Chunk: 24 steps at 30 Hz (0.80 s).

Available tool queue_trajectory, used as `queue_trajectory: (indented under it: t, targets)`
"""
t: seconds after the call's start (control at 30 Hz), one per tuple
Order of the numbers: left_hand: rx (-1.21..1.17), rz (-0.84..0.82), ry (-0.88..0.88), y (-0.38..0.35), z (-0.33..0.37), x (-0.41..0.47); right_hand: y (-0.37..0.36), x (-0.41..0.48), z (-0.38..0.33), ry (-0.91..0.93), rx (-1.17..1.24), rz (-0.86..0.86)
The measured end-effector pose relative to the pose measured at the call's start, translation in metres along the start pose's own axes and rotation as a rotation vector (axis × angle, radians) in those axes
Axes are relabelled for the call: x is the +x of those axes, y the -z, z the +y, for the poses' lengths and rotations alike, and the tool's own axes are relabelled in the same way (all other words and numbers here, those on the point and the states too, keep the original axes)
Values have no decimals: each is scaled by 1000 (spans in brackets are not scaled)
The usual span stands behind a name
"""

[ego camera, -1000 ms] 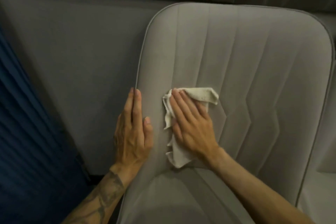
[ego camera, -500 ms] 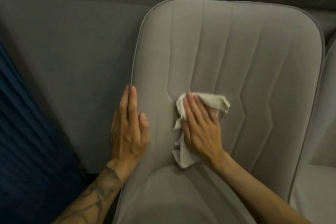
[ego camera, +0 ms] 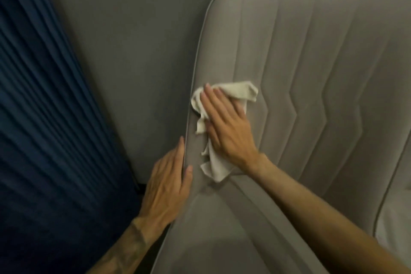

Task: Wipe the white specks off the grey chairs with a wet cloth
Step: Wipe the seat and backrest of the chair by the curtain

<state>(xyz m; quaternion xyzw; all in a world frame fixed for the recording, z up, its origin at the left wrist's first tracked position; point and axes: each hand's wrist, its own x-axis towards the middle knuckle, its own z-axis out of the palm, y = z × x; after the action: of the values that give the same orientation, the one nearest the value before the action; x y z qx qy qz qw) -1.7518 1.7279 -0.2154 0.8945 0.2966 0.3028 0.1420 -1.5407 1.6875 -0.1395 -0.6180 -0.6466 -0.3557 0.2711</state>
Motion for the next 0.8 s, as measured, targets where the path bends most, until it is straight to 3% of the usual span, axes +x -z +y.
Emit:
queue_trajectory:
  t: [0.1,0.17,0.3,0.37,0.47,0.6,0.73,0.8]
  targets:
    - [-79,-55,106,-13,6,-12,3,44,6,-102,-18,118]
    - [-126,-66,162,-18,9,-19,-9,28,-16,-86,83,73]
    - [-118,-174,254,-21,6,-40,-13,-48,-51,296,43,-256]
    - [-104,-231,270,-19,3,-51,-5,-36,-38,372,-13,-297]
    - [-143,-285,278,-16,0,-62,7,1,-24,221,-9,-227]
    - [-170,-311,289,-20,-2,-76,0,-6,-68,-15,132,-216]
    - [-237,-339,372,-22,-5,-90,9,-57,-97,195,285,-481]
    - [-290,-358,407,-18,-2,-93,21,-76,-94,170,352,-570]
